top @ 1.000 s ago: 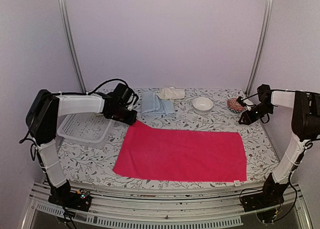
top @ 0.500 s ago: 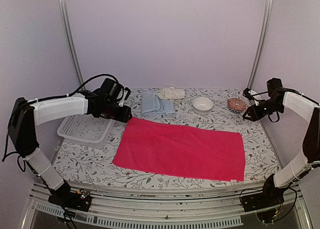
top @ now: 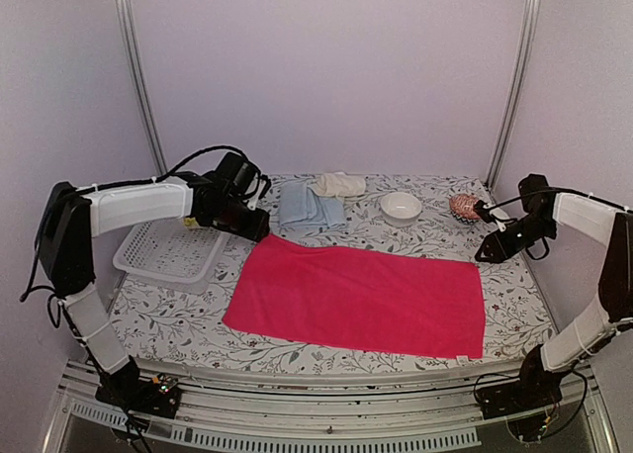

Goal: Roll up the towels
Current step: Flatten out the towel at the center of the board, then adjust the towel at the center of the board.

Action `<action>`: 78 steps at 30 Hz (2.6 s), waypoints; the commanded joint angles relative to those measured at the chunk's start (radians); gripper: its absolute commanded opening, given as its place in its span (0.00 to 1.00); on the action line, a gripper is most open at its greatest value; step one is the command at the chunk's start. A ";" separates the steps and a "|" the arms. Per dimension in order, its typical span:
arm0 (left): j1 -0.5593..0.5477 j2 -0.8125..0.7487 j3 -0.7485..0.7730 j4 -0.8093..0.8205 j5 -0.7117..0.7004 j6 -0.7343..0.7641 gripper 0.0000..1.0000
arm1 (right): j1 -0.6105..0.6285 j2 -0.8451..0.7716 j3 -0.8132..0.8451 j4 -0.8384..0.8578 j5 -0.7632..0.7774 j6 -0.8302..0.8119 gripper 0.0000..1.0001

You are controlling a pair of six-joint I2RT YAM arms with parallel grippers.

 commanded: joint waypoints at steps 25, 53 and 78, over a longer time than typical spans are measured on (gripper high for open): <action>0.122 0.406 0.446 -0.139 -0.079 0.013 0.48 | 0.030 0.416 0.159 0.149 0.256 0.085 0.07; 0.140 0.473 0.486 -0.101 -0.131 0.042 0.48 | -0.006 0.611 0.395 0.160 0.381 0.054 0.04; 0.007 -0.108 0.030 -0.049 0.300 0.033 0.45 | 0.065 -0.005 0.075 -0.213 -0.006 -0.166 0.40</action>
